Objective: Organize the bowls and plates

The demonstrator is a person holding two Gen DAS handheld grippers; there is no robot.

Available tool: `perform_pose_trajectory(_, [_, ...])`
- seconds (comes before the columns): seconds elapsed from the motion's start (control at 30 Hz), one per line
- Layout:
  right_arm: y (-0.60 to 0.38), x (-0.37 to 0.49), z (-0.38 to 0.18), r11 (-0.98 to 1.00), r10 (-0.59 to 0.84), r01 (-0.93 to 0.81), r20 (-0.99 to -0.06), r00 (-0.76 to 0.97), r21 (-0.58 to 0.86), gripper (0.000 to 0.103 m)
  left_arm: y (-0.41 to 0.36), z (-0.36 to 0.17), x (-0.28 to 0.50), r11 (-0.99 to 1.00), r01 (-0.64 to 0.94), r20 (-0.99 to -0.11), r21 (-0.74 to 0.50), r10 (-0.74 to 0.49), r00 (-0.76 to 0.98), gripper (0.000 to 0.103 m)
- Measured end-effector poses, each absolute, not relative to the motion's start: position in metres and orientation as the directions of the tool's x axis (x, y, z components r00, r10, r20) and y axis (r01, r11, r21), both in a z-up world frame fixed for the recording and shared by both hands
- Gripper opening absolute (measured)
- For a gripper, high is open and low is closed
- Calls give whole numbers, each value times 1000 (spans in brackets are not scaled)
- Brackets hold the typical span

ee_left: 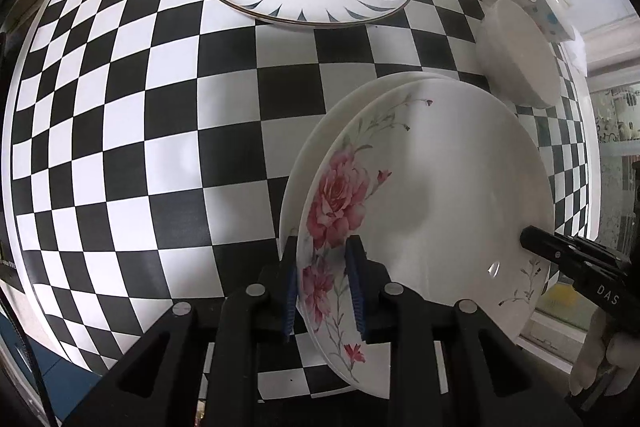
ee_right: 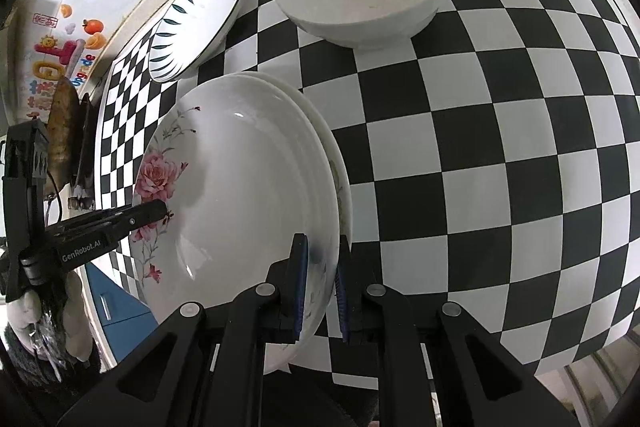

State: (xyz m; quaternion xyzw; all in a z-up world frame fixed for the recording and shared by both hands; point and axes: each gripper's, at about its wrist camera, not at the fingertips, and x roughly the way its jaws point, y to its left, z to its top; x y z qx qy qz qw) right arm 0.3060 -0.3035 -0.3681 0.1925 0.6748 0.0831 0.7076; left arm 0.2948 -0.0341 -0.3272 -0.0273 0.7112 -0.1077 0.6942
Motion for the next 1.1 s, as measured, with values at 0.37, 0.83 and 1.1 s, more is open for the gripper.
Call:
perform_pose_trajectory(0.37, [-300,316,-370,942,300,168,-953,-27,292,15,-45,-339,299,978,152,-988,-140,-128,-87,20])
perform_pose_trajectory(0.83, [-297,324,-371,945,302,153,-951,-68,289,17,-41,-335,303,982,115,-985,-150,-139,-99,21])
perform_pose_trajectory(1.1, [-302,330,-366,932,342,147,-937,-67,330,17,-28,-324,299,987,84,-989,-134,-128,-76,21])
